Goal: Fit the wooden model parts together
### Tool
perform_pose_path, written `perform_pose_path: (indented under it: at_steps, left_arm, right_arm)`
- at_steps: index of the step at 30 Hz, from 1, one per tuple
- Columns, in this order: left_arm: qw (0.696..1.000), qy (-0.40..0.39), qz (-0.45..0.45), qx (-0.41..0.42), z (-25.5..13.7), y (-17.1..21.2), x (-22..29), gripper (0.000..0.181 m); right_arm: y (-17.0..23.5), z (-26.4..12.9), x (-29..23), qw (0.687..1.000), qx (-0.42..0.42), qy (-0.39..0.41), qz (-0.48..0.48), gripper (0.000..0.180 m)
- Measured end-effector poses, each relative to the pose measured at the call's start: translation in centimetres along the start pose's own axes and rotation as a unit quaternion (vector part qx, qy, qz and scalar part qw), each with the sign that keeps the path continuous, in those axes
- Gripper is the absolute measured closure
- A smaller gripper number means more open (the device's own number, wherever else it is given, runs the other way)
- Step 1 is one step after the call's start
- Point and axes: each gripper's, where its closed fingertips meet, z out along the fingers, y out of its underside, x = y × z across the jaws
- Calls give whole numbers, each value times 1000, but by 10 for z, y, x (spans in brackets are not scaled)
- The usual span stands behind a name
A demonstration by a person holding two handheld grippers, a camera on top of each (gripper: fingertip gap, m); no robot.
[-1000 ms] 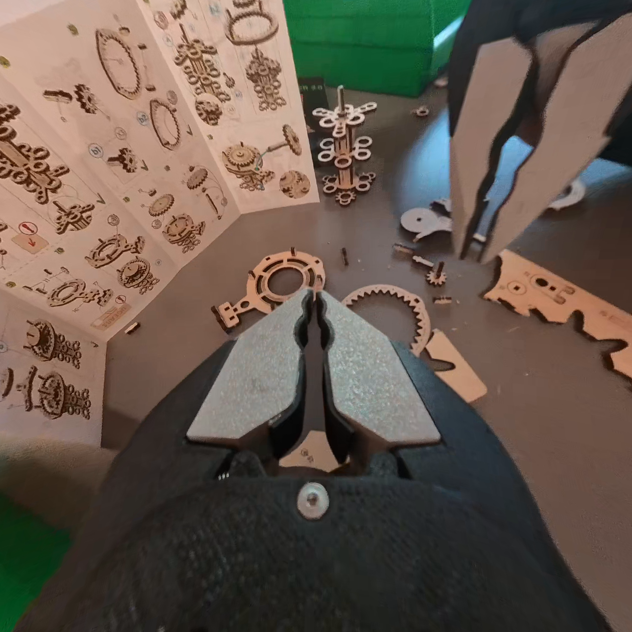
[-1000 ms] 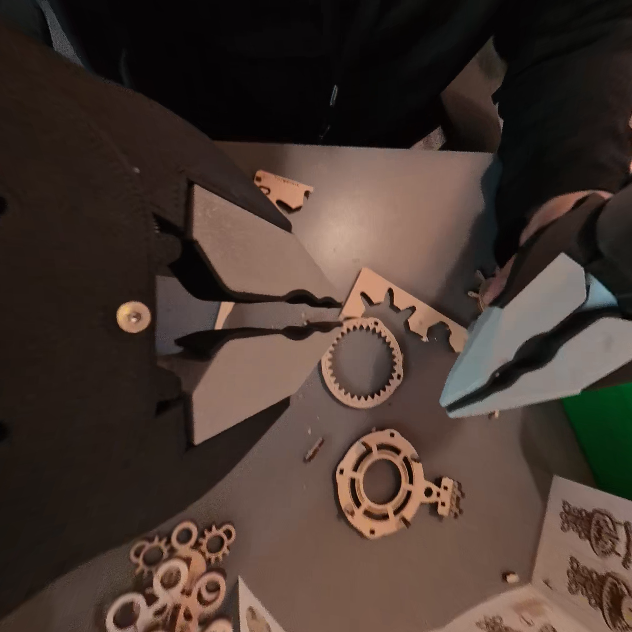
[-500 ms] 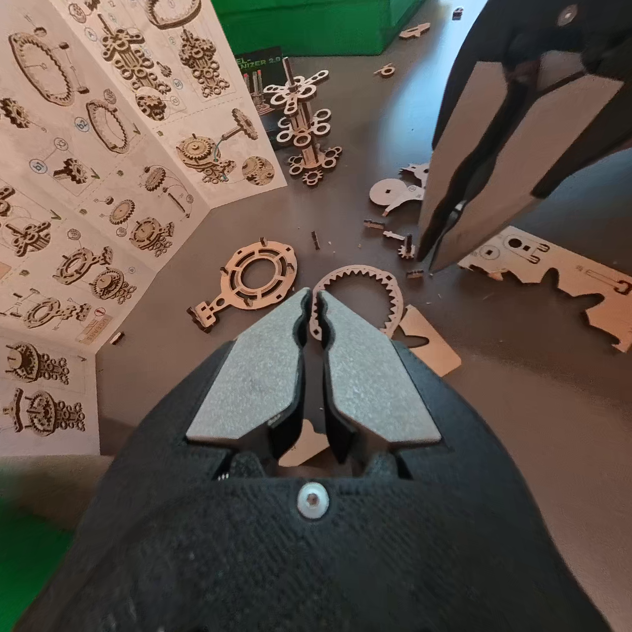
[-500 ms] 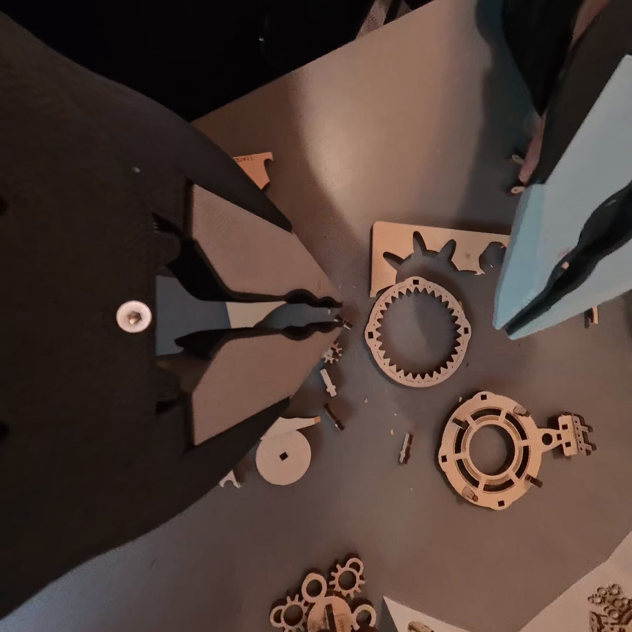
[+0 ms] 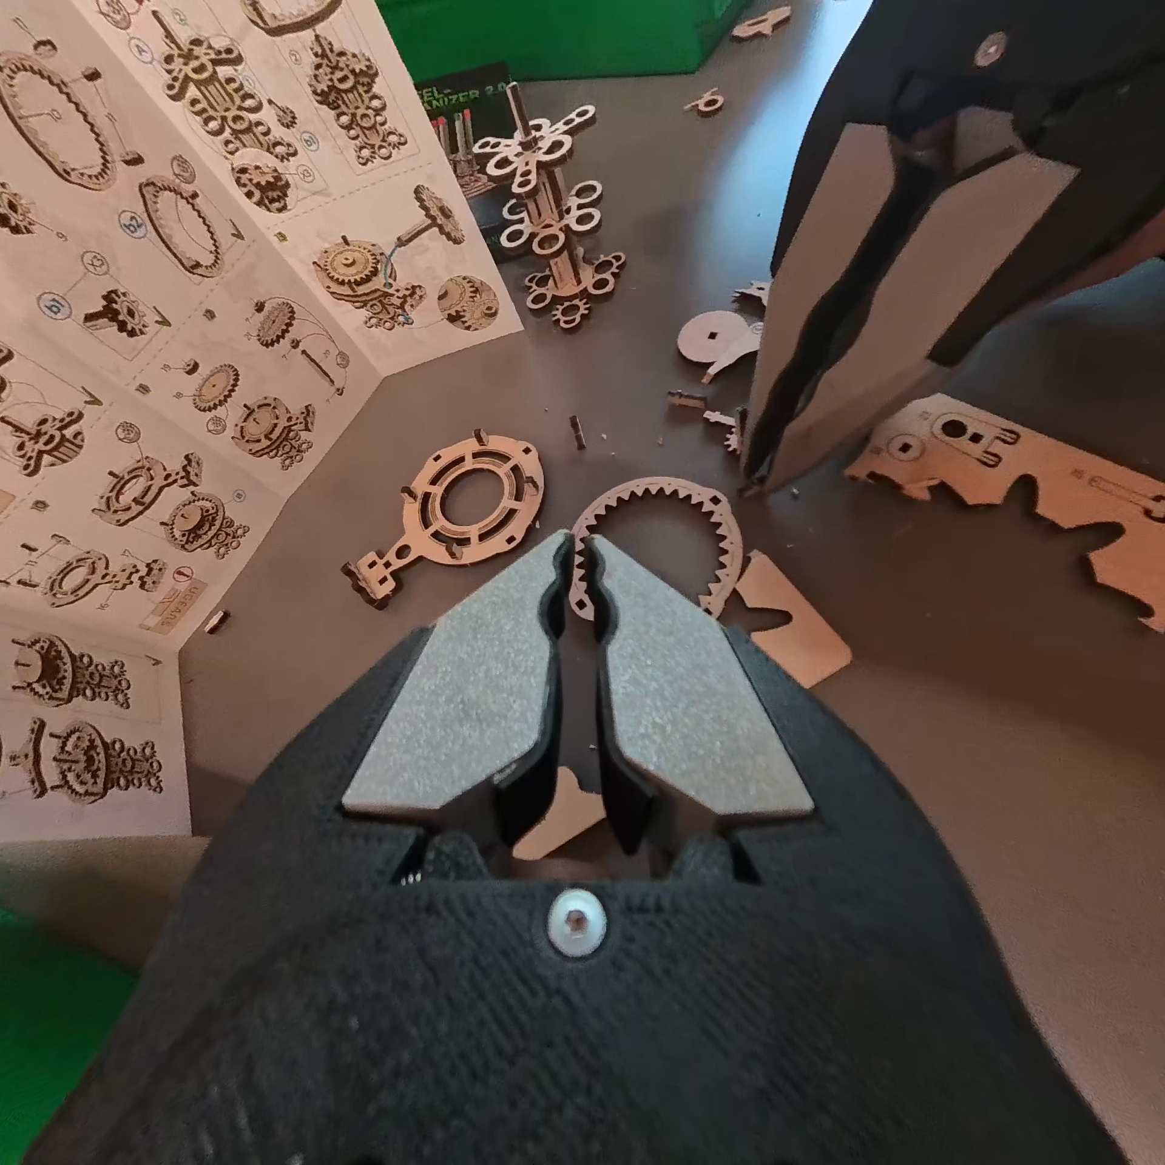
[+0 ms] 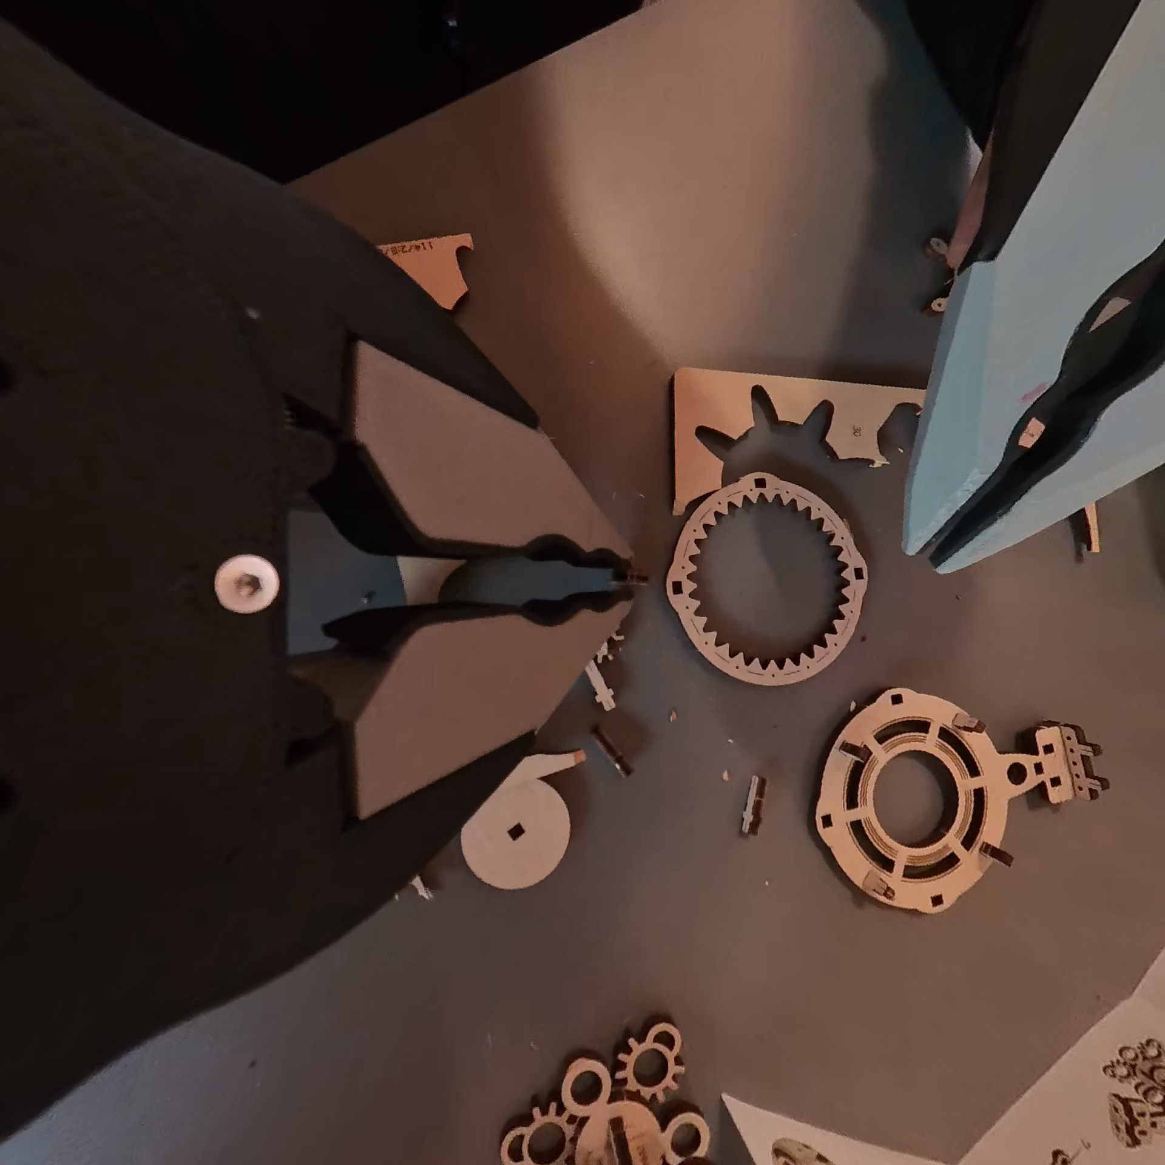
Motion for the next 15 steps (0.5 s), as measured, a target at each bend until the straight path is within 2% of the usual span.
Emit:
perform_pose_path:
  at_steps: [8,10,15]
  left_arm:
    - [1000,0,-3,1,-1,0,-2,181]
    - [1000,5,1,0,0,0,0,181]
    - [997,35,65,25,-2,-8,20,177]
  right_arm:
    - [0,0,2,999,-7,27,-27,174]
    - [0,1,4,999,-8,35,-35,179]
    - [-7,-4,2,999,10,17,-25,180]
